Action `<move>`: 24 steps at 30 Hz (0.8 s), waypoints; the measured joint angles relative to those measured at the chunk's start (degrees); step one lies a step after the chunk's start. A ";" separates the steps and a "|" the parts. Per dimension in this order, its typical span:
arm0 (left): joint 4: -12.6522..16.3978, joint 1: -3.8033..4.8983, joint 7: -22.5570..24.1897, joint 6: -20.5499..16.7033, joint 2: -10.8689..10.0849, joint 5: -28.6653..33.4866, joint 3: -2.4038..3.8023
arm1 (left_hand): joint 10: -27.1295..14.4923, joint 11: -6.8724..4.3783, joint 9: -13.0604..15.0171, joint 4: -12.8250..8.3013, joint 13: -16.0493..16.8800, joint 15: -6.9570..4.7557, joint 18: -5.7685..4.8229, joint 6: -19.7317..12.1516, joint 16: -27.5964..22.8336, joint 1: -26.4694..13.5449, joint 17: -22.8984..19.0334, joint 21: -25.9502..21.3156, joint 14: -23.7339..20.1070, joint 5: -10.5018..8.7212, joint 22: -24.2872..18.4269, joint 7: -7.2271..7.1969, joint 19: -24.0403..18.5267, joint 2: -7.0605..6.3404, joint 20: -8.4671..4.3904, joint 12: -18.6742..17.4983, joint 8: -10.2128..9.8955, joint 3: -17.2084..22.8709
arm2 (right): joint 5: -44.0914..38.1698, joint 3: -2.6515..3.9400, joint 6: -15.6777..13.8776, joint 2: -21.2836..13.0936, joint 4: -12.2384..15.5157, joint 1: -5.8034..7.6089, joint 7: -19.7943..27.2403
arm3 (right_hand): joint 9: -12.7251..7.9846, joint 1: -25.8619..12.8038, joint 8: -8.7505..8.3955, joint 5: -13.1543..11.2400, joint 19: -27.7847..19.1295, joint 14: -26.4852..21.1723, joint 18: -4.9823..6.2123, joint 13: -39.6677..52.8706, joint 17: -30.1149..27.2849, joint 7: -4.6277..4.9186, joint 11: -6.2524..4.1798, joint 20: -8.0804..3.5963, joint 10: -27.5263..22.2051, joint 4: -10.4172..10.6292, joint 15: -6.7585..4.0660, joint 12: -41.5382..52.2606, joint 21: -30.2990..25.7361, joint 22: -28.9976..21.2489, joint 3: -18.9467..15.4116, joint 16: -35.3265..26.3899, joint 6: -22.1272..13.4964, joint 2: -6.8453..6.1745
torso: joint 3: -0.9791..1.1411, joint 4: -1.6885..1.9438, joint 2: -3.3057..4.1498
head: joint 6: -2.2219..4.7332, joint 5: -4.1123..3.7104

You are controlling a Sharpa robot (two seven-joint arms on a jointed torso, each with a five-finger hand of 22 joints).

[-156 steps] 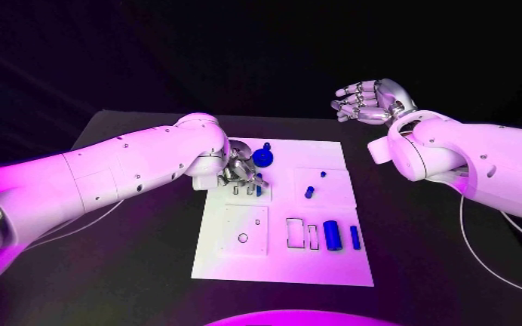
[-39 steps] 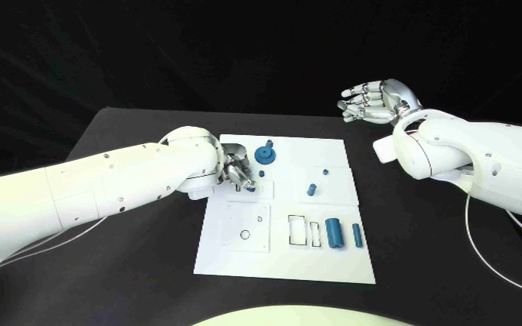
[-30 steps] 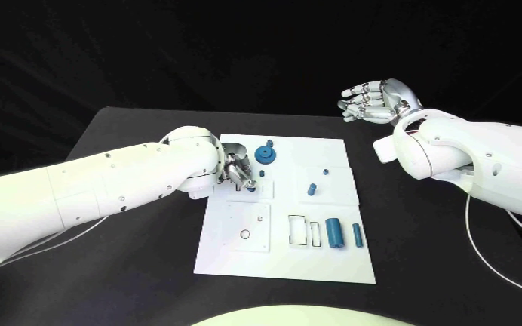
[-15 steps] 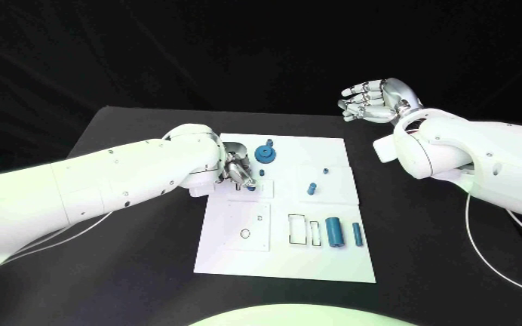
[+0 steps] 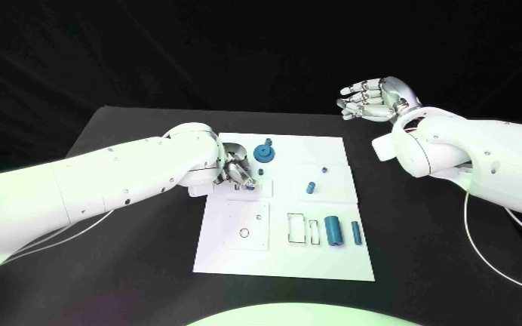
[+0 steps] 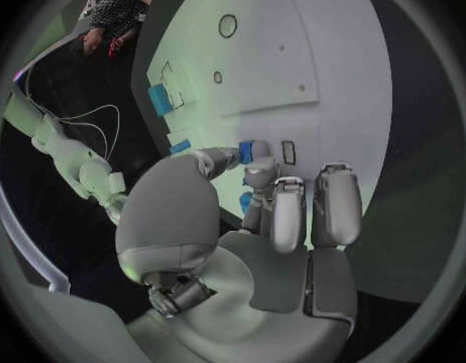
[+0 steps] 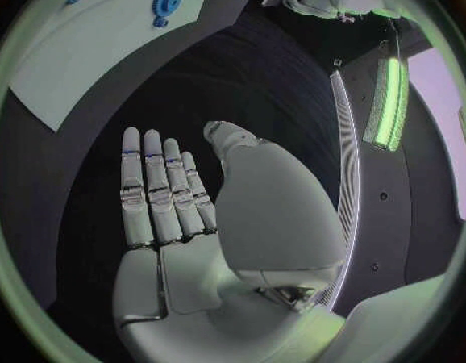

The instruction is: Assemble the parts on the task board

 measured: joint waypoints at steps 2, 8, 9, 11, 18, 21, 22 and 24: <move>-0.05 0.00 -0.01 0.07 0.01 0.12 0.00 | 0.00 0.00 0.00 0.00 0.00 0.00 0.00 0.12 0.00 -0.13 0.00 0.00 0.00 0.10 0.00 -0.11 0.03 -0.01 -0.03 0.00 0.00 0.00 | -0.02 0.00 -0.03 0.00 0.00 0.00 0.00 | 0.00 0.00 0.00 0.00 0.00 0.00 0.00 -0.02 0.00 0.00 0.00 0.00 0.00 0.00 0.00 0.00 0.00 0.00 0.00 0.00 0.00 0.00 | 0.01 0.03 0.00 | -0.01 -0.02; -0.37 0.00 -0.01 0.11 0.12 0.44 -0.02 | 0.00 0.00 -0.01 0.00 0.00 -0.03 0.01 0.14 0.00 -0.64 0.00 0.00 -0.03 0.14 0.07 -0.09 0.03 0.34 -0.03 0.00 0.00 0.00 | -0.08 -0.01 -0.14 0.00 0.00 0.00 -0.01 | -0.06 0.00 0.00 0.00 0.00 0.00 0.00 -0.02 -0.06 0.00 0.00 0.00 0.00 -0.01 0.00 0.00 0.00 -0.09 0.01 0.00 0.00 0.00 | 0.01 0.07 0.01 | -0.03 -0.08; -0.45 -0.01 -0.01 0.11 0.15 0.47 -0.03 | 0.00 0.00 -0.01 0.00 0.00 -0.18 0.00 0.14 0.00 -0.82 0.00 0.00 -0.18 0.14 0.07 -0.09 0.03 0.52 -0.03 0.00 0.00 0.00 | -0.09 -0.01 -0.15 0.00 0.00 0.00 -0.01 | -0.06 0.00 0.00 0.00 0.00 0.00 0.00 -0.02 -0.06 0.00 0.00 0.00 0.00 -0.11 0.00 0.00 0.00 -0.09 0.10 0.00 0.00 0.00 | 0.01 0.07 0.01 | -0.01 -0.08; -0.58 -0.03 0.00 0.09 0.21 0.55 -0.04 | 0.00 0.00 -0.01 0.00 -0.04 -0.20 0.01 0.21 0.00 -0.82 0.00 0.00 -0.21 0.14 0.07 -0.02 0.03 0.52 -0.03 0.00 0.00 0.00 | -0.10 -0.01 -0.17 -0.03 0.00 0.00 -0.01 | -0.06 0.00 0.00 0.00 0.00 0.00 0.00 -0.03 -0.06 0.00 0.00 0.00 0.00 -0.16 0.00 0.00 0.00 -0.08 0.16 -0.03 0.00 0.00 | 0.00 0.07 0.01 | 0.00 -0.09; -0.97 -0.04 0.07 0.03 0.36 0.60 -0.06 | 0.00 0.00 0.04 0.00 -0.40 -0.20 0.01 0.21 0.00 -1.92 0.00 0.00 -0.21 -0.33 0.15 -0.02 0.03 0.91 -0.04 0.00 0.00 0.00 | -0.14 -0.01 -0.22 -0.15 0.05 0.00 -0.01 | -0.10 0.00 0.00 0.00 0.00 0.00 0.00 -0.07 -0.11 0.00 0.00 0.00 0.00 -0.16 0.00 0.00 0.00 -0.22 0.16 -0.22 0.00 0.00 | -0.02 0.07 0.02 | 0.02 -0.13; -1.12 -0.05 0.08 0.01 0.45 0.60 -0.08 | 0.00 0.00 0.09 -0.25 -0.40 -0.20 0.01 0.21 0.00 -2.29 0.00 0.00 -0.21 -0.40 0.15 -0.02 0.03 1.14 -0.03 -0.19 0.00 -0.25 | -0.15 -0.01 -0.23 -0.19 0.06 0.00 -0.01 | -0.11 0.00 0.00 0.00 0.00 0.00 0.00 -0.11 -0.23 0.00 0.00 0.00 0.00 -0.16 0.00 -0.13 0.00 -0.33 0.16 -0.22 0.00 0.00 | -0.02 0.06 0.02 | -0.02 -0.18; -1.16 -0.05 0.08 0.01 0.46 0.60 -0.08 | 0.00 0.00 0.15 -1.77 -0.40 -0.20 0.01 0.21 0.00 -2.88 0.00 0.00 -0.21 -0.42 0.15 -0.02 0.03 0.89 -0.04 -0.19 0.00 0.94 | -0.15 -0.01 -0.23 -0.19 0.07 0.00 -0.01 | -0.17 0.00 0.00 0.00 0.00 0.00 0.00 -0.14 -0.24 0.00 0.00 0.00 0.00 -0.16 0.00 -0.23 0.00 -0.40 0.16 -0.22 0.00 0.00 | -0.02 0.06 0.02 | -0.03 -0.19; -1.22 -0.05 0.10 -0.02 0.53 0.60 -0.08 | 0.10 -0.10 0.21 -3.38 -0.39 -0.32 0.01 0.24 0.00 -4.14 0.00 0.00 -0.09 -0.49 0.15 -0.08 0.03 0.72 -0.04 -0.19 0.01 1.53 | -0.16 -0.01 -0.23 -0.20 0.07 0.00 -0.01 | -0.18 -0.01 -0.22 0.00 0.00 0.00 0.00 -0.14 -0.37 0.00 0.00 0.00 0.00 -0.16 0.00 -0.23 0.00 -0.51 0.16 -0.45 0.00 -0.01 | -0.03 0.07 0.02 | -0.03 -0.21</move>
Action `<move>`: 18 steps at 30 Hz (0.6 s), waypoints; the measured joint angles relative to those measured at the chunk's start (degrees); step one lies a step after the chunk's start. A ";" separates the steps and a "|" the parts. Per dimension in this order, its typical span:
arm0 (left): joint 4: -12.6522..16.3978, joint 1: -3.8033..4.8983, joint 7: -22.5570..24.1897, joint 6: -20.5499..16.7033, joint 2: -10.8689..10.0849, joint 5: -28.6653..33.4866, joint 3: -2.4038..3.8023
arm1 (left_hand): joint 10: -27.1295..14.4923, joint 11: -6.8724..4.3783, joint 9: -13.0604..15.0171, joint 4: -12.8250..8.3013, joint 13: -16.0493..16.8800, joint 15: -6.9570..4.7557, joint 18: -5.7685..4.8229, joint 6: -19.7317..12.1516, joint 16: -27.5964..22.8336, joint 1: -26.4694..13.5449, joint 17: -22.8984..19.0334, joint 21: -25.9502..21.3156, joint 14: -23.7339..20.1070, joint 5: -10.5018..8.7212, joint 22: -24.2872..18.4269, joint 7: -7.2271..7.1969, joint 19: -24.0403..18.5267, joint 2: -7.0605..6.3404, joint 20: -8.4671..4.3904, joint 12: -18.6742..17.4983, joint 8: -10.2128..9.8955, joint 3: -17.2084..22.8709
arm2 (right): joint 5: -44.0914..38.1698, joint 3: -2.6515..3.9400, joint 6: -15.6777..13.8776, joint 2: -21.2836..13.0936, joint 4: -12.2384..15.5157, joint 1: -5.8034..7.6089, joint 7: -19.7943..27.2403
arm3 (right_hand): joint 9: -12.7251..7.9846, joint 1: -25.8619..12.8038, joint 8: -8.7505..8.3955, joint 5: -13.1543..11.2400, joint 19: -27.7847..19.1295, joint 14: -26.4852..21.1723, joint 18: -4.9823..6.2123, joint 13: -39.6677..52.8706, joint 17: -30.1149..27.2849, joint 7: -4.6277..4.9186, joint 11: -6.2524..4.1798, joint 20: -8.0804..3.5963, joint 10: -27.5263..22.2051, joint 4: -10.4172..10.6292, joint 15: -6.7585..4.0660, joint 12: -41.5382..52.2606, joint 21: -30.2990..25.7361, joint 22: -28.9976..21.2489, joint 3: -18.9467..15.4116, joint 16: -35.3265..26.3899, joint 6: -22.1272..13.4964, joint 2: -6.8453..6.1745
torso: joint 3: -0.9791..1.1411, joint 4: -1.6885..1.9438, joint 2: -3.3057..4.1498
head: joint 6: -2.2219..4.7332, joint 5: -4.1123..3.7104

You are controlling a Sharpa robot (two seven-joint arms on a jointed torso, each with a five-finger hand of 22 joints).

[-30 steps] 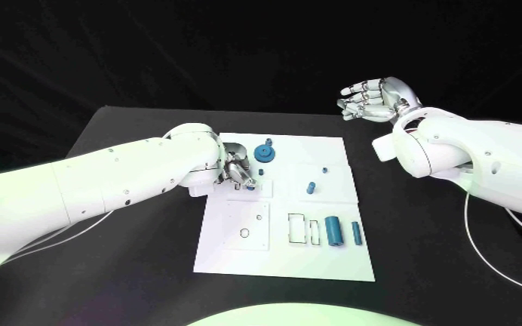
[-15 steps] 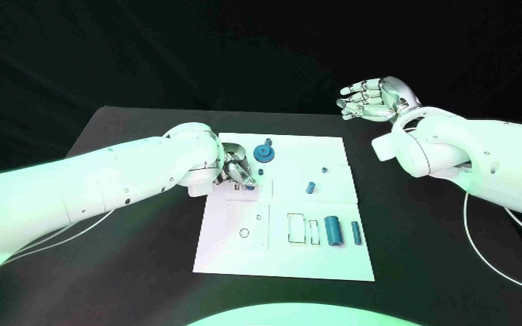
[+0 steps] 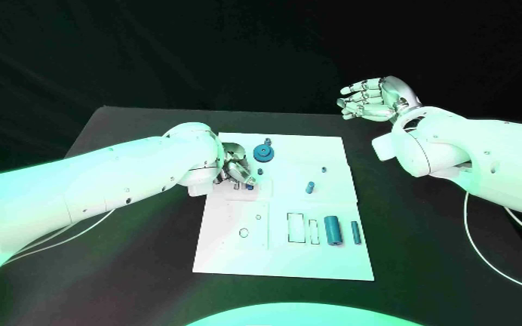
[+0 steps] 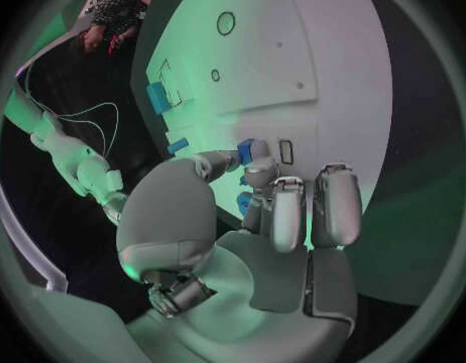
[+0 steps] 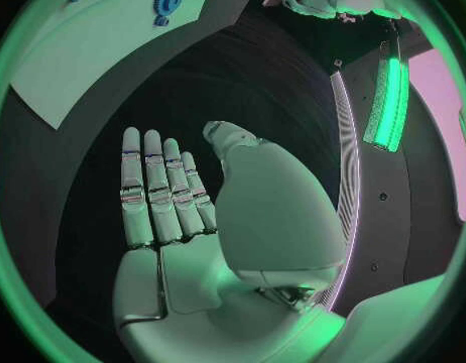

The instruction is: Assemble the parts on the task board

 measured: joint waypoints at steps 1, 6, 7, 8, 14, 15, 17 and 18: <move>-0.04 0.00 0.00 -0.01 0.01 0.00 0.00 | 0.10 -0.11 0.00 -0.29 0.02 -0.10 0.00 0.09 0.00 -0.37 0.00 0.00 0.10 -0.23 0.00 -0.29 0.11 -0.27 -0.11 0.00 -0.17 -0.29 | 0.00 0.00 0.00 0.00 0.00 0.00 0.00 | -0.05 -0.31 0.00 0.00 0.00 0.00 0.00 0.00 0.00 0.00 0.00 0.00 0.00 0.00 0.00 0.00 0.00 -0.07 0.00 0.00 0.00 -0.31 | -0.01 0.00 -0.01 | 0.00 -0.01; -0.21 0.02 0.01 -0.04 0.06 -0.01 0.03 | 0.11 -0.11 0.00 -2.93 0.15 -0.10 0.00 0.27 0.00 -1.92 0.00 0.00 0.10 -0.45 0.00 -0.69 0.20 -0.46 -0.20 0.00 -0.56 0.50 | -0.01 0.00 -0.01 -0.03 0.02 0.00 0.04 | -0.07 -0.44 0.00 0.00 0.00 0.00 0.00 0.00 -0.09 0.00 0.00 0.00 0.00 0.00 0.00 0.00 0.00 -0.23 0.00 0.00 0.00 -0.44 | 0.00 0.00 -0.04 | -0.10 -0.05; -0.23 0.03 0.01 -0.04 0.06 -0.02 0.03 | 0.11 -0.11 -0.01 -3.11 0.25 -0.10 0.00 0.32 0.00 -1.95 0.00 0.00 0.10 -0.45 0.00 -0.74 0.20 -0.49 -0.20 0.00 -0.70 0.32 | -0.01 0.00 -0.02 -0.04 0.02 0.00 0.04 | -0.14 -0.44 0.00 0.00 0.00 0.00 0.00 0.00 -0.19 0.00 0.00 0.00 0.00 0.00 0.00 0.00 0.00 -0.32 0.00 -0.14 0.00 -0.44 | 0.00 0.00 -0.04 | -0.13 -0.05; -0.25 0.03 0.02 -0.05 0.06 -0.03 0.03 | 0.11 -0.11 -0.03 -3.54 0.35 -0.10 0.00 0.57 0.00 -2.71 0.00 0.00 0.10 -0.68 0.00 -1.00 0.20 -0.66 -0.20 0.00 -0.71 -0.10 | -0.01 0.00 -0.02 -0.04 0.02 0.00 0.05 | -0.16 -0.48 0.00 0.00 0.00 0.00 0.00 0.00 -0.29 0.00 0.00 0.00 0.00 0.00 0.00 -0.14 0.00 -0.41 0.00 -0.34 0.00 -0.47 | 0.00 0.00 -0.04 | -0.14 -0.05; -0.40 0.03 0.02 -0.05 0.01 -0.14 0.02 | 0.10 -0.12 -0.23 -2.49 0.50 -0.10 0.00 1.23 0.00 -3.38 0.00 0.00 0.10 -0.77 -0.01 -1.19 0.20 -0.88 -0.20 -0.24 -1.35 -3.45 | -0.02 0.00 -0.05 -0.08 0.04 0.00 0.07 | -0.23 -0.67 0.00 0.00 0.00 0.00 0.00 -0.04 -0.46 0.00 0.00 0.00 0.00 0.01 0.00 -0.22 0.00 -0.70 -0.01 -0.49 0.00 -0.67 | -0.01 0.02 -0.07 | -0.18 -0.08; -0.41 0.03 0.02 -0.05 0.01 -0.15 0.01 | 0.10 -0.12 -0.27 -2.13 0.50 -0.10 0.00 1.27 0.00 -3.50 0.00 0.00 0.10 -0.77 -0.01 -1.24 0.20 -1.00 -0.20 -0.24 -1.35 -3.83 | -0.02 0.00 -0.06 -0.08 0.04 0.00 0.07 | -0.29 -0.67 0.00 0.00 0.00 0.00 0.00 -0.04 -0.57 0.00 0.00 0.00 0.00 0.10 0.00 -0.22 0.00 -0.81 -0.10 -0.68 0.00 -0.67 | -0.01 0.03 -0.07 | -0.19 -0.08; -0.43 0.01 0.02 -0.05 0.00 -0.17 -0.01 | 0.10 -0.11 -0.30 -1.41 0.49 -0.09 0.01 1.42 0.00 -3.52 0.01 0.00 0.09 -0.76 -0.01 -1.39 0.20 -1.02 -0.20 -0.24 -1.46 -5.48 | -0.02 0.00 -0.06 -0.08 0.04 0.00 0.08 | -0.35 -0.71 0.00 0.00 -0.22 -0.02 0.00 -0.04 -0.82 0.00 0.00 0.22 0.00 0.18 0.02 -0.44 0.00 -1.13 -0.18 -0.90 0.00 -0.67 | -0.01 0.03 -0.07 | -0.19 -0.08; -0.44 -0.01 0.02 -0.04 -0.01 -0.17 -0.03 | 0.10 -0.11 -0.35 -1.05 0.53 -0.09 0.00 1.42 0.00 -3.52 0.03 0.00 0.10 -0.76 -0.01 -1.40 0.20 -1.02 -0.20 -0.24 -1.68 -6.16 | -0.02 -0.01 -0.06 -0.09 0.04 0.00 0.08 | -0.40 -0.92 0.00 0.00 -0.34 -0.23 0.00 -0.04 -0.94 0.00 0.00 0.34 0.00 0.18 0.23 -0.44 0.00 -1.28 -0.18 -1.13 0.00 -0.87 | -0.01 0.03 -0.07 | -0.19 -0.08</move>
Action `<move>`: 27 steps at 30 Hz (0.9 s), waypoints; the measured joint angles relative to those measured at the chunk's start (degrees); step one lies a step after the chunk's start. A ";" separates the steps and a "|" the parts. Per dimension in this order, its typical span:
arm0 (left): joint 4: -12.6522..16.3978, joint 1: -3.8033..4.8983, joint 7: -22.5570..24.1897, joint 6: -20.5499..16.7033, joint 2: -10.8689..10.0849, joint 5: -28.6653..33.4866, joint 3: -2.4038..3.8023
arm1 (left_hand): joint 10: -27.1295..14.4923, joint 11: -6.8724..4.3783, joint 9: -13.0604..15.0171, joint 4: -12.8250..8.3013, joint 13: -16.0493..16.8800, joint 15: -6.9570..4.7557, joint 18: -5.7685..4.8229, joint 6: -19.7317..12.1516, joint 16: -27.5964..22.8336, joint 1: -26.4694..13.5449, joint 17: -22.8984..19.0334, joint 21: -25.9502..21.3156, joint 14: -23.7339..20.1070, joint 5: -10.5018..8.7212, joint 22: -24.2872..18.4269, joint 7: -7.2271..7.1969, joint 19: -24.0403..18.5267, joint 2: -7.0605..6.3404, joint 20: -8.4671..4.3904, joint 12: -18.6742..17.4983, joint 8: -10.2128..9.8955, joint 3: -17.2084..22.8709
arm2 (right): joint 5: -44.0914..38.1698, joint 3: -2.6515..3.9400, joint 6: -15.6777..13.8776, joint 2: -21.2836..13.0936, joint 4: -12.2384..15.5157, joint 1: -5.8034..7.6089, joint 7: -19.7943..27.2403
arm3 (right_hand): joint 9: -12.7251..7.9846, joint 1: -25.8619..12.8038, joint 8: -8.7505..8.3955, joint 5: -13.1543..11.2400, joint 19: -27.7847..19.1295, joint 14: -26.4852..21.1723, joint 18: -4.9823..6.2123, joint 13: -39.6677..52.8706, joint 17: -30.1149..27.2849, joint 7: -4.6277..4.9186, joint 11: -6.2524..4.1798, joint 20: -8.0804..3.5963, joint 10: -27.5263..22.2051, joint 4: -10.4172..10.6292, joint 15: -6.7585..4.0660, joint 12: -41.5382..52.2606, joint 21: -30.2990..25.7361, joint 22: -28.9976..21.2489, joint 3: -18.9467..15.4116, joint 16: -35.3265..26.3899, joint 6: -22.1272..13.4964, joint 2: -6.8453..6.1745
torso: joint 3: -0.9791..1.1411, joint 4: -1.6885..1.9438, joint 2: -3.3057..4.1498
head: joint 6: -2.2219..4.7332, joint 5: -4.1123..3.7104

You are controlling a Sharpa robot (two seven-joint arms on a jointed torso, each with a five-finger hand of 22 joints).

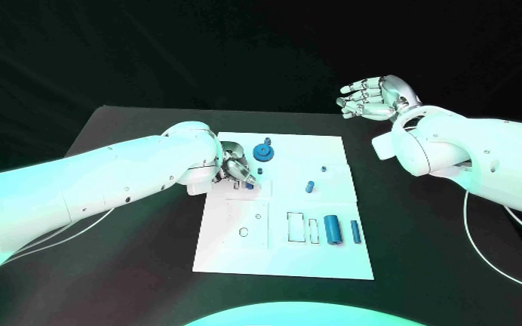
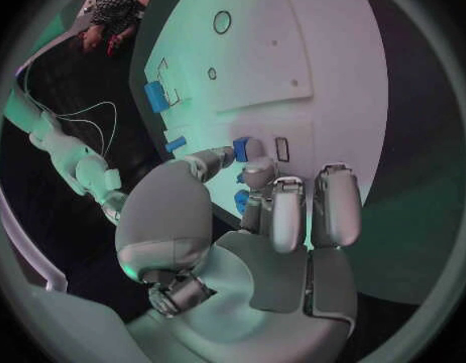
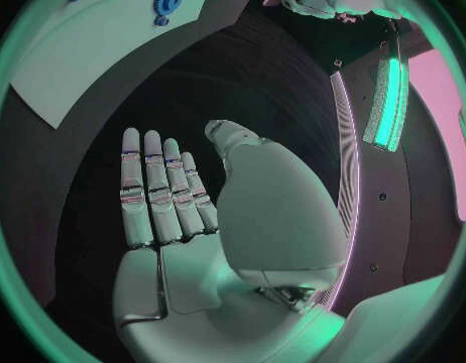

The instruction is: Assemble the parts on the task board

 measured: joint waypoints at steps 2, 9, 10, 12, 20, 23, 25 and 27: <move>-0.02 -0.04 -0.02 0.03 -0.03 -0.02 -0.03 | 0.00 0.00 0.00 0.88 0.17 0.00 0.00 0.22 0.00 -0.23 0.02 0.00 0.00 -0.08 0.00 0.20 0.00 -0.23 0.00 0.00 -0.02 -1.23 | 0.00 0.00 0.00 -0.01 0.00 0.00 0.00 | -0.08 -0.22 0.00 0.00 -0.35 -0.39 0.00 0.00 -0.39 0.00 0.01 0.35 -0.01 0.00 0.39 -0.25 0.00 -0.50 0.00 -0.44 0.00 0.22 | -0.01 0.00 -0.02 | 0.01 0.00; -0.20 -0.10 -0.08 0.09 -0.16 -0.20 0.01 | 0.00 0.00 0.27 4.85 0.15 0.00 0.00 0.44 0.00 -1.13 0.02 0.00 0.00 -1.15 0.31 0.38 0.21 -0.53 -0.21 0.00 -0.02 -7.22 | 0.00 -0.01 0.01 -0.04 -0.02 0.00 0.00 | -0.33 -0.37 0.00 0.00 -1.52 -1.22 0.00 -0.07 -1.43 -0.19 0.21 0.68 -0.21 0.00 0.59 -1.11 0.00 -1.92 0.00 -1.66 0.19 0.37 | -0.05 0.00 -0.03 | 0.06 -0.05; -0.20 -0.12 -0.09 0.10 -0.16 -0.23 0.07 | 0.00 0.00 0.27 5.16 0.15 0.00 0.00 0.44 0.00 -1.13 0.02 0.00 0.00 -1.16 0.31 0.38 0.21 -0.53 -0.21 0.00 -0.02 -7.53 | 0.00 -0.01 0.01 -0.04 -0.02 0.00 0.00 | -0.35 -0.37 0.00 0.00 -1.52 -1.22 -0.01 -0.07 -1.45 -0.19 0.21 0.68 -0.21 0.00 0.58 -1.11 0.00 -1.95 0.00 -1.66 0.19 0.37 | -0.06 -0.01 -0.03 | 0.08 -0.07; -0.21 -0.12 -0.10 0.10 -0.16 -0.32 0.24 | 0.00 0.01 0.27 6.00 0.21 0.00 0.00 0.44 0.00 -1.13 0.01 0.00 0.00 -1.58 0.31 0.39 0.21 -0.53 -0.21 0.00 -0.02 -8.42 | -0.01 -0.01 0.01 -0.04 -0.04 0.00 0.00 | -0.35 -0.37 0.00 0.00 -1.72 -1.22 0.00 -0.07 -1.46 -0.19 0.22 0.88 -0.22 0.00 0.59 -1.14 0.00 -2.02 0.00 -1.66 0.19 0.37 | -0.06 -0.01 -0.02 | 0.15 -0.08; -0.10 -0.11 -0.11 0.05 -0.61 -0.57 0.70 | -0.01 0.01 0.33 7.05 0.21 0.00 0.01 0.43 0.00 -0.81 0.01 0.00 0.00 -2.72 0.30 0.39 0.20 -0.22 -0.21 0.01 -0.02 -10.03 | -0.01 -0.03 0.02 -0.06 -0.06 -0.02 0.00 | -0.42 -0.36 0.00 0.00 -1.93 -1.42 0.00 -0.07 -1.58 -0.19 0.41 0.68 -0.41 0.00 0.79 -1.35 0.00 -2.22 0.00 -1.97 0.19 0.36 | -0.04 -0.03 0.00 | 0.28 -0.08; 0.08 -0.08 -0.12 0.02 -0.88 -0.44 1.30 | -0.01 0.01 0.33 7.06 0.21 0.00 0.00 0.43 0.00 -0.81 0.01 0.00 0.00 -3.00 0.30 0.39 0.20 -0.22 -0.21 0.02 -0.02 -10.51 | -0.01 -0.03 0.02 -0.06 -0.08 -0.02 0.00 | -0.42 -0.36 0.00 0.00 -1.92 -1.42 -0.01 -0.07 -1.58 -0.19 0.41 0.68 -0.41 0.00 0.79 -1.34 0.00 -2.22 0.00 -1.97 0.19 0.36 | 0.00 -0.03 0.00 | 0.46 -0.08; 0.21 -0.06 -0.12 -0.01 -1.04 -0.18 1.77 | -0.01 0.01 0.32 7.21 0.11 0.00 0.00 0.43 0.00 -0.81 0.01 0.00 0.00 -3.00 0.24 0.39 0.20 -0.22 -0.21 0.02 -0.02 -10.66 | -0.01 -0.03 0.02 -0.06 -0.09 -0.03 0.00 | -0.42 -0.36 0.00 0.00 -1.92 -1.42 0.00 -0.07 -1.58 -0.19 0.41 0.68 -0.41 0.00 0.79 -1.34 0.00 -2.22 0.00 -1.97 0.19 0.36 | 0.00 -0.03 0.00 | 0.55 -0.07; 0.30 -0.03 -0.12 -0.05 -1.29 0.35 2.46 | -0.01 0.01 0.32 7.13 -0.25 0.00 0.00 0.42 0.00 -0.81 0.01 -0.21 0.00 -3.00 -0.01 0.39 0.20 -0.22 -0.21 -0.41 -0.02 -10.90 | -0.01 -0.03 0.02 -0.05 -0.11 -0.05 0.00 | -0.42 -0.36 0.00 0.00 -1.92 -1.42 0.00 -0.07 -1.58 -0.19 0.41 0.68 -0.41 0.00 0.79 -1.34 0.00 -2.22 0.00 -1.97 0.19 0.36 | -0.02 -0.03 -0.01 | 0.70 -0.06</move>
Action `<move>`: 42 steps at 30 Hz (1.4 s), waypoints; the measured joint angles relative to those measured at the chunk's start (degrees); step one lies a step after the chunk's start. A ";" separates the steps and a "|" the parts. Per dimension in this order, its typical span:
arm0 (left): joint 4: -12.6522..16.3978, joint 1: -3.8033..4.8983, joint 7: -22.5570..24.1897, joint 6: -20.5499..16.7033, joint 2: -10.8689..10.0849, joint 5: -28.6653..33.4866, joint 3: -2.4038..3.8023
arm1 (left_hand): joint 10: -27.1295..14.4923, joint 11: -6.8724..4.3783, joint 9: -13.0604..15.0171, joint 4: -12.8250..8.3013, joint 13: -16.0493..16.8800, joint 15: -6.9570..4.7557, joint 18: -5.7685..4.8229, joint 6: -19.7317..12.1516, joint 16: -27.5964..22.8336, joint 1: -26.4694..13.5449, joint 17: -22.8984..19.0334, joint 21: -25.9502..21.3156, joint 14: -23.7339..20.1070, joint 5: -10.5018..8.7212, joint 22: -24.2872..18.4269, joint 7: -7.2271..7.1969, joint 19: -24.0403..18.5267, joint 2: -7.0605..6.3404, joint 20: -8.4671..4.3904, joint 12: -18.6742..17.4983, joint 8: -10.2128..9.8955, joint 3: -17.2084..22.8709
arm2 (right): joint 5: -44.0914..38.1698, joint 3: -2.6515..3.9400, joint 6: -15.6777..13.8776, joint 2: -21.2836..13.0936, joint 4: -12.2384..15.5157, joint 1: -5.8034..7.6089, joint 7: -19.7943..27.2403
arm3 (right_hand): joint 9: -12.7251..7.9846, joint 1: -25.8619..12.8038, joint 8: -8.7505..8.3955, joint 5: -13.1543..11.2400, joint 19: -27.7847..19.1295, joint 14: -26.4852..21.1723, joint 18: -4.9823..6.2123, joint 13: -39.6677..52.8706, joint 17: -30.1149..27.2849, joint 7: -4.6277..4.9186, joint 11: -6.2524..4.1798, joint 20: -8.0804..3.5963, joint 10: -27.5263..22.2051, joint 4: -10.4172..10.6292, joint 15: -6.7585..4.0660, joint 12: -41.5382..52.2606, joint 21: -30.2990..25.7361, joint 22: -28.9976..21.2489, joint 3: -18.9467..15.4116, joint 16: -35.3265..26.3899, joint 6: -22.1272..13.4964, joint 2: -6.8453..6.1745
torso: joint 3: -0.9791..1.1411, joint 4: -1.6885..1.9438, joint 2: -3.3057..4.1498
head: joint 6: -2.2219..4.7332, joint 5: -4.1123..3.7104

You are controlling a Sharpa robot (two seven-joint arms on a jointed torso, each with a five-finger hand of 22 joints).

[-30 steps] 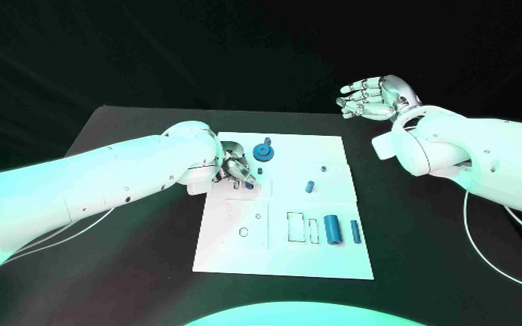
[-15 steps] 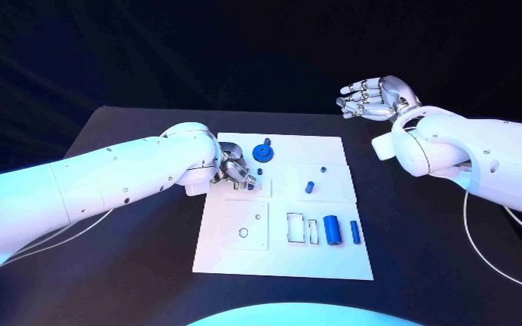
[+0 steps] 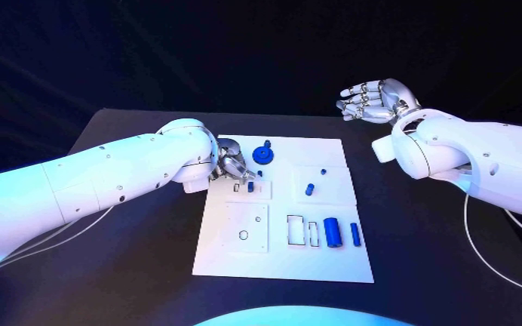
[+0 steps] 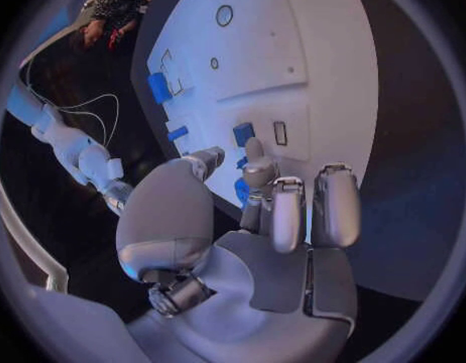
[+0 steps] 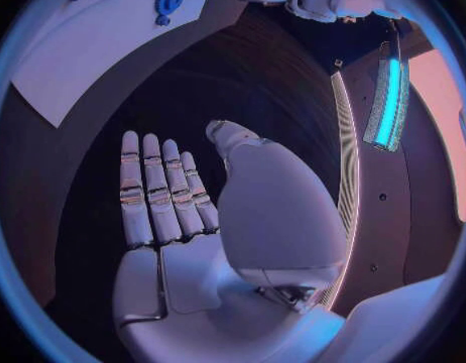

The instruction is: Assemble the parts on the task board

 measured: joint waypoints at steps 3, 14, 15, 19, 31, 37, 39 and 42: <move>-0.05 0.32 0.02 -0.08 -0.51 0.91 1.00 | -0.87 -0.01 0.00 -0.12 -1.04 0.00 0.00 -0.34 0.00 0.10 0.00 -0.41 0.00 0.00 -0.73 0.34 -0.15 0.02 0.08 -0.78 0.00 -0.54 | -0.01 -0.01 0.00 0.01 -0.03 -0.02 0.00 | 0.00 0.00 0.00 0.00 0.00 0.00 0.00 0.00 -0.03 0.00 0.00 0.00 0.00 0.00 0.00 0.00 0.00 0.00 0.00 0.00 0.00 0.00 | 0.00 0.00 -0.01 | 0.24 0.01; -5.61 4.56 0.10 0.32 0.54 2.92 2.43 | -4.42 2.17 -2.08 0.00 -4.93 1.35 0.00 -6.28 -1.01 3.77 -0.01 -2.01 -0.12 0.00 -4.01 3.20 -2.89 1.65 1.22 -3.54 -5.33 -3.16 | -0.05 -0.02 0.01 0.06 -0.26 -0.05 0.02 | -0.07 0.00 0.00 0.00 0.00 0.00 0.00 0.00 -0.14 0.00 0.00 0.00 0.00 0.00 0.00 -0.28 0.00 -0.14 0.00 0.00 0.00 0.00 | 0.08 0.18 -0.16 | 0.66 0.02; -6.28 4.73 0.11 0.51 0.89 2.83 2.44 | -4.42 2.17 -2.11 0.00 -4.87 1.35 0.00 -6.28 -1.00 3.93 -0.01 -2.01 -0.11 0.00 -4.01 3.20 -2.89 1.81 1.22 -3.54 -5.33 -3.16 | -0.05 -0.02 0.01 0.09 -0.27 -0.05 0.02 | -0.07 0.00 0.00 0.00 0.00 0.00 0.00 0.01 -0.14 0.00 0.00 0.00 0.00 0.00 0.00 -0.28 0.00 -0.13 0.00 0.00 0.00 0.00 | 0.08 0.17 -0.15 | 0.74 0.07; -9.02 5.00 0.12 1.44 2.10 2.26 2.44 | -4.53 2.28 -2.30 0.01 -4.93 1.48 0.00 -6.50 -1.01 3.93 -0.01 -2.28 0.01 0.00 -4.17 3.42 -3.09 1.81 1.42 -3.54 -5.67 -3.36 | -0.06 -0.02 0.03 0.15 -0.33 -0.06 0.02 | -0.07 0.01 0.00 0.00 0.00 0.00 0.00 0.01 -0.14 0.00 0.00 0.00 0.00 0.00 0.00 -0.28 0.00 -0.14 0.00 0.00 0.00 0.00 | 0.07 0.16 -0.06 | 0.91 0.27; -15.33 4.98 0.12 3.87 5.40 1.01 1.78 | -4.72 2.47 -2.55 0.01 -5.05 1.76 0.00 -7.30 -1.01 4.23 -0.02 -2.28 -0.11 0.00 -4.10 3.61 -3.07 2.11 1.43 -3.48 -6.30 -3.79 | -0.08 -0.02 0.10 0.35 -0.36 -0.07 0.01 | -0.23 -0.23 0.00 0.70 -0.20 0.01 0.00 0.01 -0.51 0.00 0.00 0.20 0.00 0.00 0.00 -0.54 0.00 -0.65 0.00 -0.44 0.00 0.23 | -0.04 0.16 0.10 | 0.65 0.44; -18.11 4.02 0.12 4.77 7.02 1.21 1.47 | -4.51 2.67 -2.61 0.07 -4.88 1.76 0.00 -7.30 -1.00 4.23 -0.02 -2.28 -0.11 0.00 -3.95 3.61 -2.86 2.11 1.64 -3.31 -6.30 -4.04 | -0.09 -0.02 0.16 0.46 -0.30 -0.07 0.00 | -0.30 -0.23 -0.23 1.02 -0.20 0.01 0.00 0.01 -0.59 0.00 0.00 0.20 0.00 0.00 0.00 -0.75 0.00 -0.80 0.00 -0.44 0.00 0.23 | -0.11 0.05 0.37 | 0.64 0.47; -19.14 3.65 0.12 5.02 7.54 1.39 1.41 | -4.51 2.67 -2.60 0.00 -4.80 1.76 0.00 -7.30 -1.01 4.23 -0.02 -2.28 -0.12 0.00 -3.95 3.61 -2.86 2.11 1.64 -3.31 -6.30 -4.10 | -0.09 -0.02 0.19 0.53 -0.30 -0.08 0.00 | -0.30 -0.23 -0.23 1.02 -0.20 0.01 0.00 0.01 -0.59 0.00 0.00 0.20 0.00 0.00 0.00 -0.75 0.00 -0.80 0.00 -0.44 0.00 0.23 | -0.13 0.00 0.47 | 0.68 0.47; -20.30 3.32 0.12 5.31 8.21 1.70 1.35 | -4.51 2.67 -2.60 0.16 -4.74 1.75 0.00 -7.30 -1.01 4.23 -0.02 -2.28 -0.12 0.00 -3.85 3.61 -2.86 2.11 1.64 -3.05 -6.30 -4.26 | -0.10 -0.02 0.22 0.56 -0.31 -0.09 0.00 | -0.30 -0.23 -0.23 1.19 -0.20 0.01 0.00 0.02 -0.66 0.00 0.11 0.20 0.12 0.00 0.00 -0.75 0.00 -0.88 0.00 -0.44 0.00 0.23 | -0.16 -0.07 0.64 | 0.79 0.55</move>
